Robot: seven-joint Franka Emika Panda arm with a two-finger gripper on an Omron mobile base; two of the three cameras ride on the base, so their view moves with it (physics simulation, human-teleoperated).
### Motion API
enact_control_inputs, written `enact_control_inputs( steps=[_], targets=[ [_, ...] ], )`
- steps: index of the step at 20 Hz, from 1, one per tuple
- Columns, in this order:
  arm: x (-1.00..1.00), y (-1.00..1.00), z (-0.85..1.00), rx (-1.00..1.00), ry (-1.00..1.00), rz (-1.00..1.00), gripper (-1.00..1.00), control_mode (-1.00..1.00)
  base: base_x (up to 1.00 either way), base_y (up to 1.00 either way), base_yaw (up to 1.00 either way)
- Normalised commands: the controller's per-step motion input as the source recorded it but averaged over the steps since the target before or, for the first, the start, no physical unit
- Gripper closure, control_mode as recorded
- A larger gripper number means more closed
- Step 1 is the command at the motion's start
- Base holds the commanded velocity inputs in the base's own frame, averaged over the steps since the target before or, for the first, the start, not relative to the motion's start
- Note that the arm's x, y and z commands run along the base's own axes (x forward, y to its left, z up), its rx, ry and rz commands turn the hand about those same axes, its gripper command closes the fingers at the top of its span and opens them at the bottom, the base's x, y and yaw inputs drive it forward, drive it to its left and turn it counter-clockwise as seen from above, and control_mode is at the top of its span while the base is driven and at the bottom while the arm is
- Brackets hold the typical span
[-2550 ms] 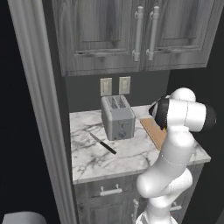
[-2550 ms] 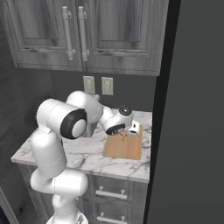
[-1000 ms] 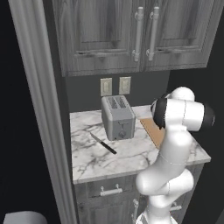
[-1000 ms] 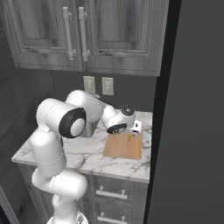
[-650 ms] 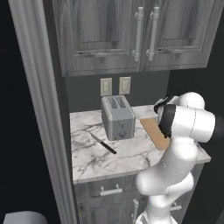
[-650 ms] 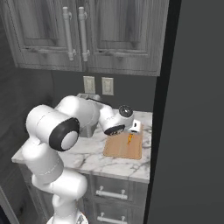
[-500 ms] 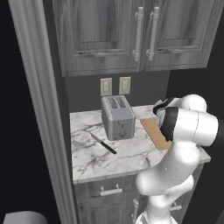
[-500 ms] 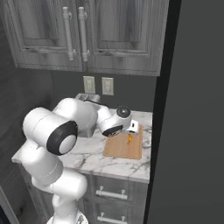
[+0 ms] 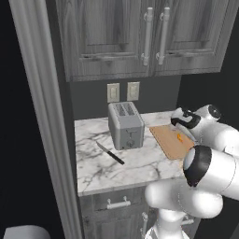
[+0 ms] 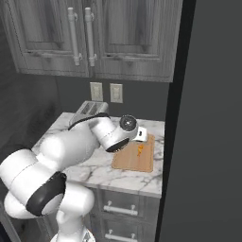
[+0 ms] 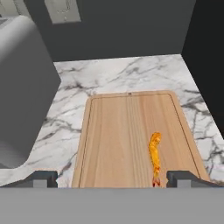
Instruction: Retrieve the shrimp from the fridge and place it on the cutting board.
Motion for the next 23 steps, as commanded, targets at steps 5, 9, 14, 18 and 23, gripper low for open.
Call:
enact_control_inputs(
  steps=[5, 9, 14, 18, 23],
  targets=[
    [-0.48, 0.00, 0.66, 0.00, -0.20, 0.03, -1.00, -1.00, 0.00, 0.00, 0.00],
    [-0.37, 0.02, 0.54, 0.00, -0.20, 0.05, -1.00, -1.00, 0.00, 0.00, 0.00],
    [-0.26, 0.01, 0.50, 0.00, -0.19, 0.05, -1.00, -1.00, 0.00, 0.00, 0.00],
    [-0.21, 0.07, 0.48, 0.00, -0.17, 0.06, -1.00, -1.00, 0.00, 0.00, 0.00],
    [-0.21, 0.11, 0.47, 0.00, -0.15, 0.07, -1.00, -1.00, 0.00, 0.00, 0.00]
  ],
)
